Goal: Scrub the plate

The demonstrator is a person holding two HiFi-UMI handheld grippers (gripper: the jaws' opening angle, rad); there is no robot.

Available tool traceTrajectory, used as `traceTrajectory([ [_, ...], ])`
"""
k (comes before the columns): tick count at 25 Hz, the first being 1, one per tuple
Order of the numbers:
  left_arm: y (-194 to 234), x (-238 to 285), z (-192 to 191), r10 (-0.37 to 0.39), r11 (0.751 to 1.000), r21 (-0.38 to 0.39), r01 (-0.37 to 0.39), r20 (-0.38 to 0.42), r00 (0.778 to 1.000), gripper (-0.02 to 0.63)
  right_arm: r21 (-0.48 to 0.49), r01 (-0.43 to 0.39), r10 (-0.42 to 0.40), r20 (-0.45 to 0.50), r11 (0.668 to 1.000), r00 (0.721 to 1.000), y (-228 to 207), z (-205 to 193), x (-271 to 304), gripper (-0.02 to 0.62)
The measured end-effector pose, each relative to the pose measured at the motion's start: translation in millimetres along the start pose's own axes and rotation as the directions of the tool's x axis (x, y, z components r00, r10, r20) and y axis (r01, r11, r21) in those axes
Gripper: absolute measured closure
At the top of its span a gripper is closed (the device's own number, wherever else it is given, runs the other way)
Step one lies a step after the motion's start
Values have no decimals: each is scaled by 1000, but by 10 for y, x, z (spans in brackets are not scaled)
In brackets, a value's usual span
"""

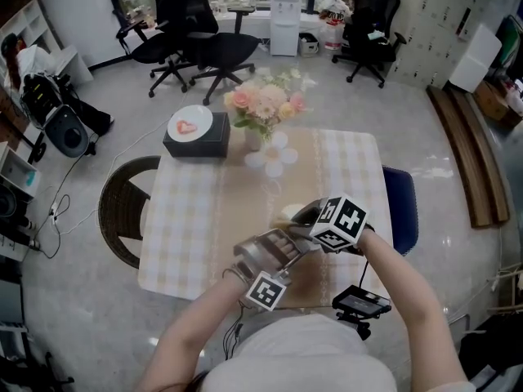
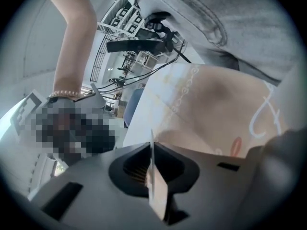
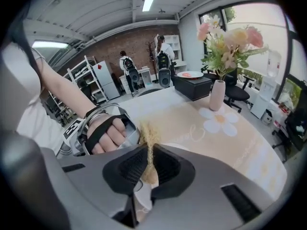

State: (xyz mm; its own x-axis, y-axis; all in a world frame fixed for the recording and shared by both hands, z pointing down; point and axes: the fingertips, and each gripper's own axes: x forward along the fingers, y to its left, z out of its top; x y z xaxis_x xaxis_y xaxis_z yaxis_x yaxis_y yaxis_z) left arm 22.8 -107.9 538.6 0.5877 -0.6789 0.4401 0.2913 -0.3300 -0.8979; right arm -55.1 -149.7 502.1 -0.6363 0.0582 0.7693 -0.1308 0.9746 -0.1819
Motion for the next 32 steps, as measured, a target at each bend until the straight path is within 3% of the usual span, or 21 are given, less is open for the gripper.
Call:
traceTrajectory([
  [5, -38, 12, 0, -7, 1000, 12, 7, 0, 1000, 583, -14, -33, 32, -57, 999, 998, -8, -32, 138, 555],
  [12, -60, 5, -5, -18, 1000, 16, 18, -1, 1000, 583, -1, -42, 42, -45, 999, 998, -89, 80, 266, 555],
  [22, -63, 14, 40, -23, 1000, 10, 23, 7, 1000, 583, 80, -1, 0, 12, 997, 1000, -395, 162, 403, 555],
  [32, -73, 19, 45, -28, 1000, 2, 28, 7, 1000, 583, 129, 98, -105, 46, 987, 993, -744, 134, 479, 555],
])
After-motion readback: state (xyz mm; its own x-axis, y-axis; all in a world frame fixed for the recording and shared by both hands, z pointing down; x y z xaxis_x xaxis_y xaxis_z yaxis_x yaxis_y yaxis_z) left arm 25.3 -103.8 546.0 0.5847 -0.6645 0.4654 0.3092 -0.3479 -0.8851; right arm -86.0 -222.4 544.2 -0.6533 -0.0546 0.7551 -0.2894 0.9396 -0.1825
